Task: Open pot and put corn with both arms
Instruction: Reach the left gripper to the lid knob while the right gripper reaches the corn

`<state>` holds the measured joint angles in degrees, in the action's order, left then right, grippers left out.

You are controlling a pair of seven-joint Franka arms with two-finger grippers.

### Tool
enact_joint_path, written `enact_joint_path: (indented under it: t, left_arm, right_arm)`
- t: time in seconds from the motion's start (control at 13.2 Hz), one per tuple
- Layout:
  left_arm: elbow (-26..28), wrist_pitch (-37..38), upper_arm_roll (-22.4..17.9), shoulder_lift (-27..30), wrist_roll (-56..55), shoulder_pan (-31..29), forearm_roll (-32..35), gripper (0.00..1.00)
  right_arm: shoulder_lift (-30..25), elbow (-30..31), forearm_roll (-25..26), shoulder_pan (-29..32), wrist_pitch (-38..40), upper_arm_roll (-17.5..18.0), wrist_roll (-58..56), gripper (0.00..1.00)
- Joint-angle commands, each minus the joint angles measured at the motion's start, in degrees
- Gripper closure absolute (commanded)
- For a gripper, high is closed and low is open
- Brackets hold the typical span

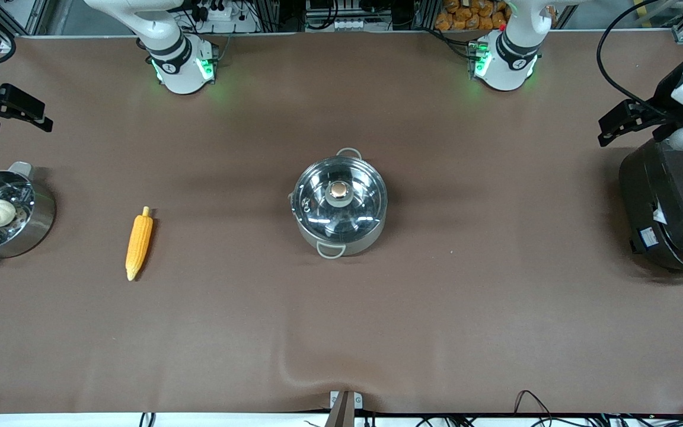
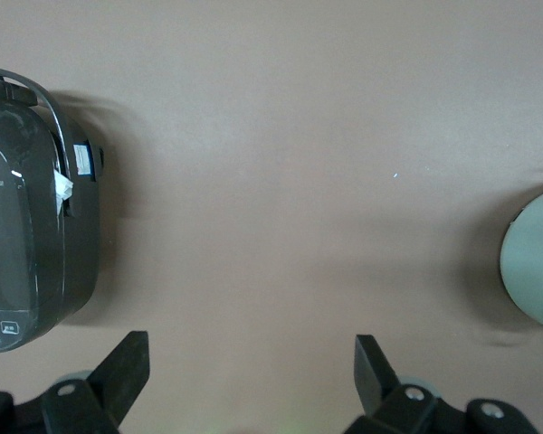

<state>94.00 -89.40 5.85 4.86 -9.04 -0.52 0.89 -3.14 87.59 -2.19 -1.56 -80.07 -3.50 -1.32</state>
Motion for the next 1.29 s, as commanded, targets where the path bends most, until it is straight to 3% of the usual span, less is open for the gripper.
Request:
enact_joint_path:
  t: [0.0, 0.3, 0.53, 0.68, 0.83, 1.21]
  left_arm:
    - [-0.39, 0.90, 0.48, 0.15, 0.34, -0.44, 0.43, 0.00]
    - [-2.58, 0.72, 1.44, -1.94, -0.54, 0.78, 0.26, 0.00]
    - [-3.55, -3.23, 6.00, -5.28, -4.11, 2.89, -1.15, 0.00]
    - [-9.50, -3.50, 9.52, -11.50, -14.02, 5.08, -1.77, 0.00]
    - [-14.00, -3.50, 10.32, -17.40, -24.31, 10.51, -1.50, 0.00]
    - [-20.69, -8.06, 8.74, -29.62, -48.31, 25.55, 0.95, 0.00]
  right_arm:
    - [-0.73, 0.04, 0.61, -0.28, 0.17, -0.10, 0.97, 0.00]
    - [-0.73, 0.12, 0.53, -0.19, 0.17, -0.19, 0.97, 0.00]
    - [-0.55, 0.30, 0.52, -0.19, 0.08, -0.19, 0.97, 0.00]
    - [-0.29, 0.48, 0.52, -0.19, 0.08, -0.28, 0.97, 0.00]
    - [0.85, 0.74, 0.61, -0.02, -0.44, -0.36, 0.97, 0.00]
    - [9.62, 0.74, 0.61, 0.16, -5.00, -0.36, 0.97, 0.00]
